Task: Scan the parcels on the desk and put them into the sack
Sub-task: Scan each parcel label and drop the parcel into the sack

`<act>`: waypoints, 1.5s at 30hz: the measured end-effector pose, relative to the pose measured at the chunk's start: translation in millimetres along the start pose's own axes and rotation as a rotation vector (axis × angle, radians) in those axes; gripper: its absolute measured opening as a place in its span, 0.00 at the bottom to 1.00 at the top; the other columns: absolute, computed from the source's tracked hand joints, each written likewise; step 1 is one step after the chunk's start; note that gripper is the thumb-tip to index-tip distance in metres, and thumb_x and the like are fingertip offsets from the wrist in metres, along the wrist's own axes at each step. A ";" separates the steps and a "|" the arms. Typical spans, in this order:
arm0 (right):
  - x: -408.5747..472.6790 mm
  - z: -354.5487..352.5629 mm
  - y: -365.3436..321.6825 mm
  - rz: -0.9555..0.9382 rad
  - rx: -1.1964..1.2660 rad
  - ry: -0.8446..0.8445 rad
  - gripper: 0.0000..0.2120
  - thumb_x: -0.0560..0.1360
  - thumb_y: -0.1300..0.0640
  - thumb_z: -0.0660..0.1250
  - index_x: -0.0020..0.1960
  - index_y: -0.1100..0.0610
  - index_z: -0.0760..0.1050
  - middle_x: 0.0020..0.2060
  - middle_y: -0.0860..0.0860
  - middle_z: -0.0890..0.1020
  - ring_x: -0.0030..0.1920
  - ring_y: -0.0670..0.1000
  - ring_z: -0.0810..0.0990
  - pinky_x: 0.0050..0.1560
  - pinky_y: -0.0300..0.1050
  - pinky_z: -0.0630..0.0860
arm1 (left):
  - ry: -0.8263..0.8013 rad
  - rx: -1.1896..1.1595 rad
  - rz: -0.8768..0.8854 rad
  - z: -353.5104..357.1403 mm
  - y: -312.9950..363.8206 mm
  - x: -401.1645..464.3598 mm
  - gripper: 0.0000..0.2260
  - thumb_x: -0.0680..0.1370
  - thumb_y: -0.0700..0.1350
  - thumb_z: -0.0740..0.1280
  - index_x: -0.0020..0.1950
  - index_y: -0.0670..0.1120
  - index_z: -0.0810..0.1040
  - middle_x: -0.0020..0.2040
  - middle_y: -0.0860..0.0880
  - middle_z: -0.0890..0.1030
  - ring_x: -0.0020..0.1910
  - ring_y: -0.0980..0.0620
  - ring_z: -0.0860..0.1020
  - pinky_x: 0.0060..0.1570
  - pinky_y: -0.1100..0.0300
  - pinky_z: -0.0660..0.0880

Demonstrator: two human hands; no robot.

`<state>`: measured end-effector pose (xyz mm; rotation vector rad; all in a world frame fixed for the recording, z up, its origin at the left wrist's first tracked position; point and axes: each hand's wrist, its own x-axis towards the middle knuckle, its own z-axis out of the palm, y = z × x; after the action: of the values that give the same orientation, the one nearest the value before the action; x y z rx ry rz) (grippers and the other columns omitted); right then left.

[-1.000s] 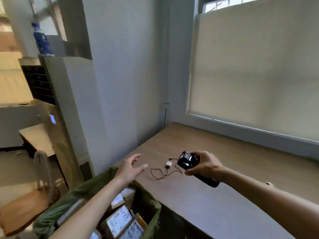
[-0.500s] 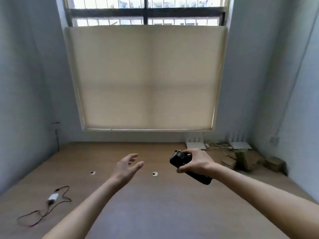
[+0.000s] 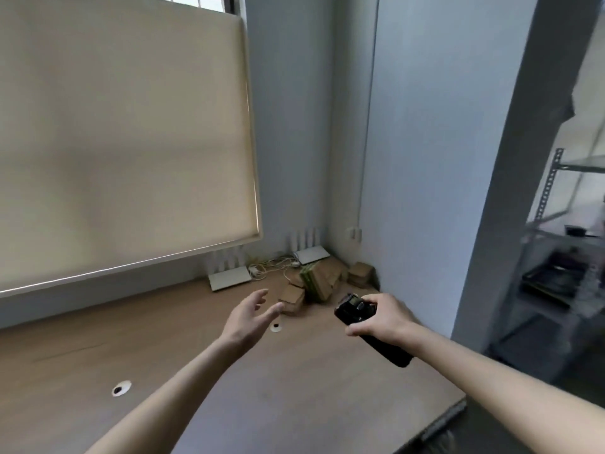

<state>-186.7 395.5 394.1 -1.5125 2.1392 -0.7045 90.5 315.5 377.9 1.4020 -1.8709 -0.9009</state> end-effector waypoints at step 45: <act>710.3 229.0 236.4 0.611 0.492 -0.523 0.35 0.62 0.41 0.84 0.61 0.53 0.74 0.50 0.49 0.81 0.48 0.49 0.81 0.42 0.43 0.79 | -0.141 0.276 -0.364 319.2 -188.5 647.1 0.28 0.81 0.58 0.63 0.79 0.49 0.66 0.77 0.46 0.67 0.75 0.46 0.65 0.73 0.50 0.65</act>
<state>-445.7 -248.2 31.7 -0.6338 1.7084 -0.4873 -220.1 -300.0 93.6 1.9376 -1.9341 -0.9590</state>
